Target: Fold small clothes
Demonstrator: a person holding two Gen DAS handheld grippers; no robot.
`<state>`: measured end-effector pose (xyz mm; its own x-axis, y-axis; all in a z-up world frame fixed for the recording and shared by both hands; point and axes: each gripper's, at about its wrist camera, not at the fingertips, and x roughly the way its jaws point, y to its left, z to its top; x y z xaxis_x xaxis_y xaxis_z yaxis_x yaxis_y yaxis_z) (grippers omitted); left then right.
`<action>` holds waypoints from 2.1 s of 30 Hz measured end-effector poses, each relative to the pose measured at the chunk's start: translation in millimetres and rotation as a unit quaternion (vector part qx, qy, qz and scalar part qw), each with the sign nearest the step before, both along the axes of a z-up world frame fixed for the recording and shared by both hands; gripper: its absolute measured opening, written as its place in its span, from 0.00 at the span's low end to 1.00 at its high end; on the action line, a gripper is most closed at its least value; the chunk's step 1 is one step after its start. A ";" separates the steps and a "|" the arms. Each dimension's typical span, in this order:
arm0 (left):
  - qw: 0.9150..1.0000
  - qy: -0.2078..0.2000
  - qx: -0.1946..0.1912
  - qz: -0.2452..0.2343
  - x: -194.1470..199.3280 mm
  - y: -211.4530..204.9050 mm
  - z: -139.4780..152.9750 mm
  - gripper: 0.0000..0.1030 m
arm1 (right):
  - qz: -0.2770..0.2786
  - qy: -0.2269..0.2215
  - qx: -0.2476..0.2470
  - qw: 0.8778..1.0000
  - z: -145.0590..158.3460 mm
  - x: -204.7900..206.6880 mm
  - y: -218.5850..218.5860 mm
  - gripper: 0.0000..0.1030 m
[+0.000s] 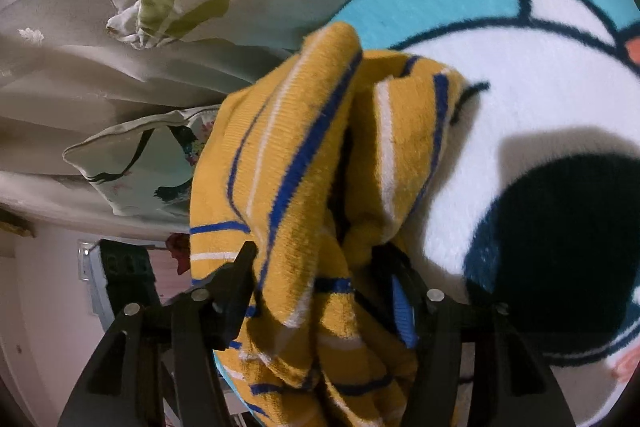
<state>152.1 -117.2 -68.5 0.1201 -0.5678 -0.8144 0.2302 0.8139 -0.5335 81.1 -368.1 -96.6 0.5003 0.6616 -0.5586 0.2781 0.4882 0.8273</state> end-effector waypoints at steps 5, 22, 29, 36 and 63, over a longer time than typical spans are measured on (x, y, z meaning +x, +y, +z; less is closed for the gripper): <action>1.000 0.015 -0.012 0.016 0.5 3.7 5.7 0.61 | 0.007 0.006 0.020 1.000 2.4 9.7 2.5 0.52; 0.998 -0.014 0.056 0.017 -27.4 9.0 26.5 0.68 | 0.036 0.002 -0.009 0.999 18.2 -14.3 3.4 0.56; 0.996 0.063 -0.005 0.065 -36.0 31.8 -1.8 0.75 | 0.030 -0.018 -0.015 0.999 31.4 -52.6 0.8 0.61; 0.996 0.060 -0.013 0.057 -44.1 37.5 -2.6 0.74 | 0.072 -0.017 -0.085 0.994 42.1 -76.8 24.5 0.67; 0.995 -0.054 0.068 0.049 -25.1 24.6 64.6 0.52 | 0.018 -0.055 -0.206 0.977 97.0 -14.3 1.6 0.34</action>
<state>127.0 -92.6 -3.9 0.2606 -0.4338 -0.8625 0.1957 0.8986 -0.3928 66.8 -366.5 0.4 0.5537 0.4095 -0.7251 0.1752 0.7940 0.5822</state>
